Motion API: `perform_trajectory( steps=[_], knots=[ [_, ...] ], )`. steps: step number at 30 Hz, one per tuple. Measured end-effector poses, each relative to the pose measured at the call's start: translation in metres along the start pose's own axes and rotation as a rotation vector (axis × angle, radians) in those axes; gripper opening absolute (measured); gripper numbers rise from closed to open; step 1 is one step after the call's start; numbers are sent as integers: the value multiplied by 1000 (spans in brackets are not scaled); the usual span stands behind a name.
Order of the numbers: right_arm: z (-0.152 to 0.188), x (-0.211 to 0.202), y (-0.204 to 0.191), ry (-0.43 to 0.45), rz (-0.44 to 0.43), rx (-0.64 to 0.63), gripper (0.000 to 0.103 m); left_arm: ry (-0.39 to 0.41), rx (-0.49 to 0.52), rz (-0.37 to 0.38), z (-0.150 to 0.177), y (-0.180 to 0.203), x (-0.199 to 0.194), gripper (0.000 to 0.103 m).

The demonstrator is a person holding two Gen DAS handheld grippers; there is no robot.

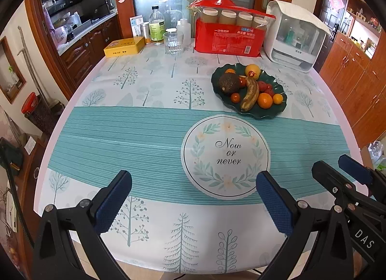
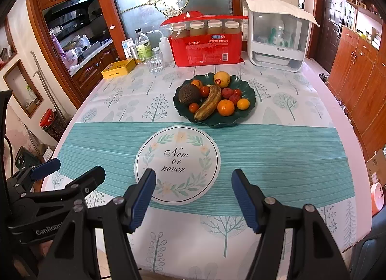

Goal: Organize fruits

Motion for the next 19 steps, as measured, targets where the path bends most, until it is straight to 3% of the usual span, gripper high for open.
perform_trajectory(
  steps=[19],
  knots=[
    [5, 0, 1, -7, 5, 30, 66, -10, 12, 13, 2, 0, 2, 102]
  ],
)
Point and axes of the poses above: each gripper's, at about its wrist camera, not at the fingertips, and x roughly the way its jaws point, y to its right, z to its underside, the point moved 7 cm from there along x, roughly the way its jaws point, and after that the axes turned 1 degree about -z, right-handed, at the moved point
